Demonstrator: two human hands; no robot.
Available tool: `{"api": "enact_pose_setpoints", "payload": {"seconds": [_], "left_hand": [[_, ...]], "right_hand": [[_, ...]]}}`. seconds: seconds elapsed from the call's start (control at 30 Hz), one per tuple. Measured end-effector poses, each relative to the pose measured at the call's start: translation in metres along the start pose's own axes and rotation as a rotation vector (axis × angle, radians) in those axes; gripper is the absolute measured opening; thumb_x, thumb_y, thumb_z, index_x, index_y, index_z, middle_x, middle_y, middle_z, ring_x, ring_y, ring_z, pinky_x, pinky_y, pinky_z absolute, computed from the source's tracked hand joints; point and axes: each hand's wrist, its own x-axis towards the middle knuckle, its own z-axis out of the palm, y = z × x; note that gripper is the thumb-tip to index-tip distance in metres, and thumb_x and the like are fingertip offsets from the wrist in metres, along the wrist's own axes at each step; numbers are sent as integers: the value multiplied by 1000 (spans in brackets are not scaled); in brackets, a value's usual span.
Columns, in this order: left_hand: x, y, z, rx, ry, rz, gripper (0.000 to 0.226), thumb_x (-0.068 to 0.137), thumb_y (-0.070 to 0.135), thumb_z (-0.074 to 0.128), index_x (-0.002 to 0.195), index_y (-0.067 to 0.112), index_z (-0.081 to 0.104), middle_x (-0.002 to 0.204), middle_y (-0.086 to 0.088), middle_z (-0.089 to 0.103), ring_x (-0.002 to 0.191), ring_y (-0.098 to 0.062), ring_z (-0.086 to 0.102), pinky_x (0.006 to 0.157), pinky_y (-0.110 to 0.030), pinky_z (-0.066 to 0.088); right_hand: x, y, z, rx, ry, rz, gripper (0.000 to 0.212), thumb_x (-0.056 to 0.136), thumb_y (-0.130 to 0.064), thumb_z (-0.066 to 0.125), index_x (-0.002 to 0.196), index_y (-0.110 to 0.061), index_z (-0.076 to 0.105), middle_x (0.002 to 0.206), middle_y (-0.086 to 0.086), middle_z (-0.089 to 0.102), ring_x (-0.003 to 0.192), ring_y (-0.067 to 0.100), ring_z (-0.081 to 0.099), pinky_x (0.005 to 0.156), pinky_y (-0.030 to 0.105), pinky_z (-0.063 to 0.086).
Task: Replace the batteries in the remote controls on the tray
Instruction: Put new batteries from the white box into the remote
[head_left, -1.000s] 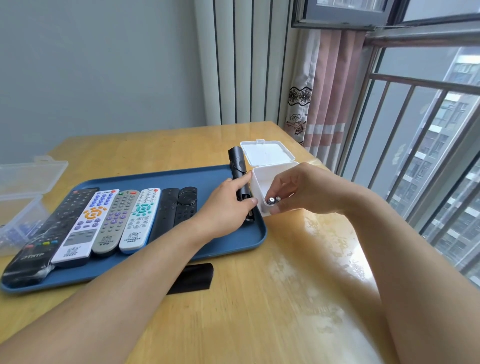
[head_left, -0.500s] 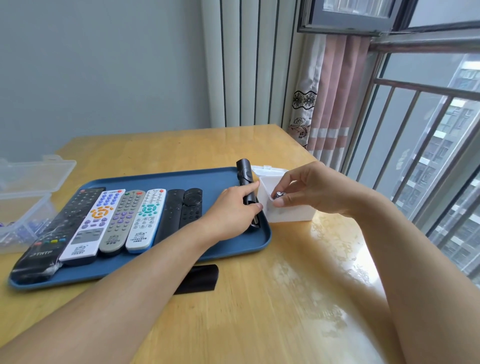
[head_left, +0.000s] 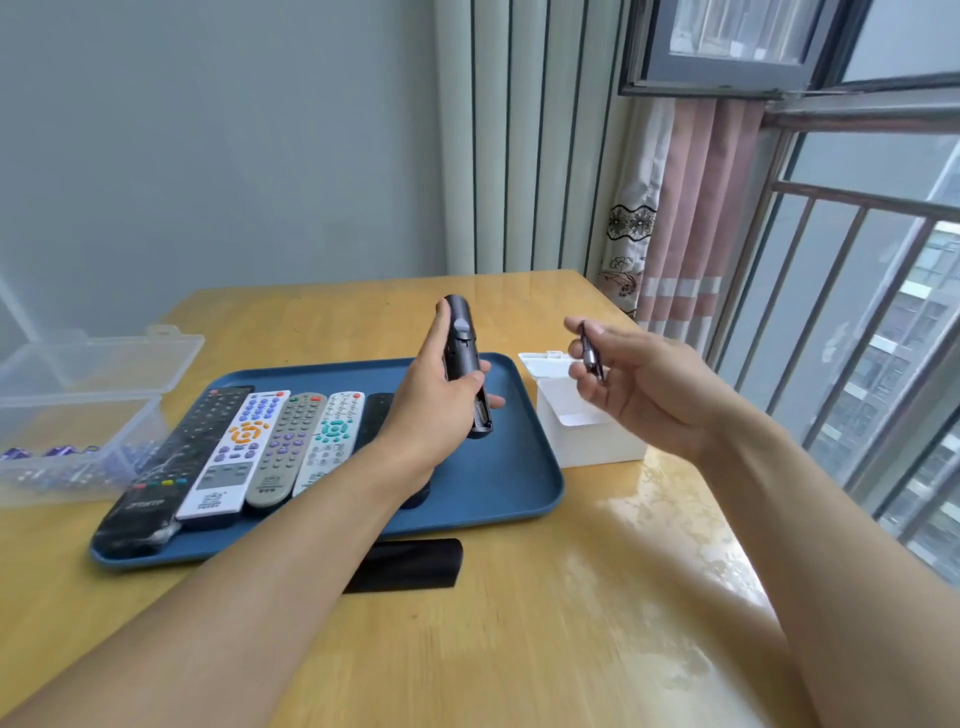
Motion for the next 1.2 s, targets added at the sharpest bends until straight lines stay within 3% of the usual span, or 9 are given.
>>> {"api": "enact_pose_setpoints", "payload": {"seconds": [0.1, 0.2, 0.27, 0.5, 0.63, 0.8, 0.93, 1.07, 1.2], "left_hand": [[-17, 5, -18, -106, -23, 1, 83, 103, 10, 57, 159, 43, 6, 122, 5, 72, 86, -22, 78, 70, -36, 59], [-34, 6, -31, -117, -48, -45, 41, 102, 9, 59, 140, 22, 53, 123, 6, 72, 90, -24, 77, 60, -37, 60], [-42, 5, -36, -166, -42, -72, 25, 101, 11, 60, 125, 19, 60, 118, 4, 75, 90, -26, 77, 57, -39, 61], [-43, -4, -46, -285, 0, -62, 25, 102, 15, 58, 126, 22, 54, 108, -6, 78, 92, -29, 77, 59, -39, 63], [-40, -7, -52, -355, -3, -115, 26, 106, 17, 52, 132, 18, 55, 109, -13, 77, 92, -33, 77, 63, -41, 63], [-42, -7, -51, -399, -91, -145, 27, 109, 20, 43, 135, 18, 53, 109, -13, 77, 95, -35, 76, 64, -43, 63], [-45, -7, -49, -351, -128, -107, 27, 110, 21, 43, 133, 19, 57, 111, -13, 76, 95, -35, 76, 67, -46, 63], [-48, -8, -47, -342, -153, -118, 27, 109, 22, 44, 133, 21, 57, 111, -13, 75, 95, -34, 76, 67, -45, 62], [-51, -9, -43, -359, -224, -161, 30, 110, 23, 43, 136, 18, 57, 122, -13, 71, 97, -34, 75, 67, -44, 62]], "right_hand": [[-3, 12, 18, 3, -90, 149, 23, 102, -13, 48, 118, -6, 62, 77, 2, 52, 55, 10, 40, 43, 18, 34], [-8, 23, 32, -144, -201, 171, 25, 101, -21, 53, 118, -12, 68, 78, -1, 52, 49, 8, 24, 38, 17, 20], [-11, 29, 41, -228, -229, 146, 25, 99, -25, 56, 117, -14, 69, 79, -3, 54, 51, 9, 18, 39, 18, 16], [-11, 46, 51, -396, -88, -9, 35, 78, -32, 75, 100, -7, 64, 56, -10, 43, 45, 7, 22, 39, 18, 21], [-10, 48, 48, -400, -42, -51, 31, 69, -25, 79, 94, -11, 68, 65, -3, 36, 47, 11, 17, 45, 23, 15], [-13, 50, 51, -541, -110, -147, 24, 82, -21, 70, 103, -11, 72, 59, -12, 47, 47, 11, 19, 43, 20, 19], [-15, 56, 54, -701, -100, -261, 26, 81, -33, 72, 102, -19, 77, 70, 12, 53, 51, 15, 22, 46, 21, 24], [-16, 55, 56, -751, -36, -378, 33, 75, -33, 78, 102, -18, 69, 81, 2, 75, 56, 16, 37, 51, 19, 33], [-19, 56, 56, -827, -19, -449, 29, 74, -29, 81, 91, -13, 63, 78, -2, 76, 56, 31, 33, 50, 28, 34]]}}
